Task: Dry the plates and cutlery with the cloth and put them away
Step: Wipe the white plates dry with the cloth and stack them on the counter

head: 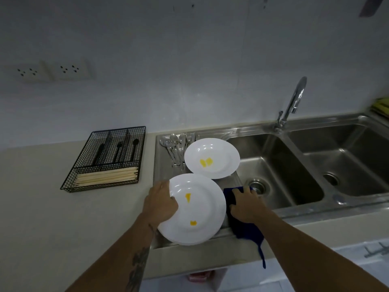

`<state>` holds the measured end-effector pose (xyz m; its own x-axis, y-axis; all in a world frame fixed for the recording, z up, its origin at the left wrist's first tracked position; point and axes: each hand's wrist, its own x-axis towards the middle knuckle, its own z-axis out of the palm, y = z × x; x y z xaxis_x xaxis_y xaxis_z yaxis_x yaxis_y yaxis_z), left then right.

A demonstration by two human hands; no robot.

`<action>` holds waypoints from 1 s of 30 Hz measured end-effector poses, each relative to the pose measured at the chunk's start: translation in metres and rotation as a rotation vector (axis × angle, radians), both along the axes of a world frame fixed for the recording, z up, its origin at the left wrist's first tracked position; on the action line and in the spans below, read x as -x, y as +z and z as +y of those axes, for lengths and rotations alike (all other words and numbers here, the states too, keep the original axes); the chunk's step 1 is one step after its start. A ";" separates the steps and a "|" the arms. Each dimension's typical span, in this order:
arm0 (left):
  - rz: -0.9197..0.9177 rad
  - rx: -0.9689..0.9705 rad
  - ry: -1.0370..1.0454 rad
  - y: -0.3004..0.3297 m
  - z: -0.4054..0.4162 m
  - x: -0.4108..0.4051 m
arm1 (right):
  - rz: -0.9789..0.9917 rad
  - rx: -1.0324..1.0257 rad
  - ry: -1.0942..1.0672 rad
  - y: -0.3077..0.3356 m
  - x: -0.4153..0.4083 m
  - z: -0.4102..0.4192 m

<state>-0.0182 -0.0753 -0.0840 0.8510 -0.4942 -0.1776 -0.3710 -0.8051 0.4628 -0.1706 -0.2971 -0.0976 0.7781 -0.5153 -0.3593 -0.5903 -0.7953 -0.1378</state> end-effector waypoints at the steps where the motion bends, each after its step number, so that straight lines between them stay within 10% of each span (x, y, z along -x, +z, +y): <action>1: -0.001 -0.002 -0.001 0.000 -0.004 -0.003 | -0.002 0.006 -0.005 0.002 -0.005 -0.002; 30: 0.214 0.446 0.107 -0.033 -0.119 -0.115 | -0.513 -0.311 -0.624 0.000 -0.121 -0.052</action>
